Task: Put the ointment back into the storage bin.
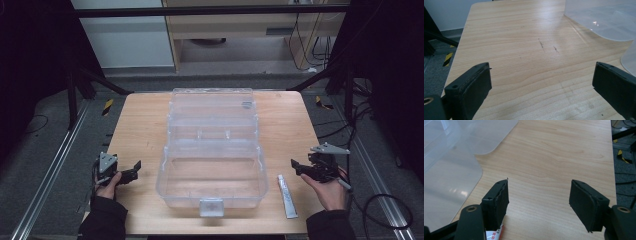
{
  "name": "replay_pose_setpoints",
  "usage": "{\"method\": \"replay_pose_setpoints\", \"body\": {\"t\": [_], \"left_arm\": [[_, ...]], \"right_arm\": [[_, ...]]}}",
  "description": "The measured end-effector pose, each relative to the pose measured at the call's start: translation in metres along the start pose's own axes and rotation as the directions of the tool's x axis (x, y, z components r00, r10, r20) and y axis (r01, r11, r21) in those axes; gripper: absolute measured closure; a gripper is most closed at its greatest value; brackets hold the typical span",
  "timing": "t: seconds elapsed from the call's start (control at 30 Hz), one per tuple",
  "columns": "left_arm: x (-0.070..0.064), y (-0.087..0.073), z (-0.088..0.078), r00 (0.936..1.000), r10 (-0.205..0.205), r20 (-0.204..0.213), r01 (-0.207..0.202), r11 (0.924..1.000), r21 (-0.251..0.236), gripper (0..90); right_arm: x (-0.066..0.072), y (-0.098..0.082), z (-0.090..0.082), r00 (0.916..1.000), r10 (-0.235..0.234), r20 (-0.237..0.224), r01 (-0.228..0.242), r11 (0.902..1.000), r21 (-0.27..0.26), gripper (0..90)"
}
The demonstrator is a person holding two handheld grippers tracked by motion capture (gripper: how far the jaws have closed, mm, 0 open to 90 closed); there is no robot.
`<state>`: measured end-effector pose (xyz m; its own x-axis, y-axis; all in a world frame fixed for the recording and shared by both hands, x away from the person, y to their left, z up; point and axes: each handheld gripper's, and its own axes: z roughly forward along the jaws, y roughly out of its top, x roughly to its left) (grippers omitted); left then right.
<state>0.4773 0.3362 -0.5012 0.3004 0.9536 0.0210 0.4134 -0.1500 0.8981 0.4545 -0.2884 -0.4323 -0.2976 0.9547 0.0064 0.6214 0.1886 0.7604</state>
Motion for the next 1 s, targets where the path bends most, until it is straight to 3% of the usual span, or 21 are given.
{"method": "replay_pose_setpoints", "body": {"t": [0.17,0.5,0.7,1.0], "left_arm": [[0.0,0.0,0.0,1.0,-0.006,-0.003,0.006,1.0,0.001,1.6],[0.0,0.0,0.0,0.9999,-0.006,-0.009,0.006,1.0,0.001,1.6],[0.0,0.0,0.0,0.9999,-0.009,-0.015,0.009,1.0,0.001,1.6],[0.0,0.0,0.0,0.9998,-0.01,-0.017,0.01,0.9999,0.001,1.5]], "right_arm": [[0.009,0.004,-0.006,0.9995,0.011,-0.028,-0.01,0.9988,0.047,31.3],[0.019,0.011,-0.018,0.9965,-0.051,-0.067,0.058,0.9929,0.104,32.0],[0.024,0.012,-0.02,0.993,-0.089,-0.078,0.099,0.9845,0.144,31.0],[0.028,0.012,-0.022,0.9921,-0.088,-0.09,0.105,0.972,0.21,32.0]]}}
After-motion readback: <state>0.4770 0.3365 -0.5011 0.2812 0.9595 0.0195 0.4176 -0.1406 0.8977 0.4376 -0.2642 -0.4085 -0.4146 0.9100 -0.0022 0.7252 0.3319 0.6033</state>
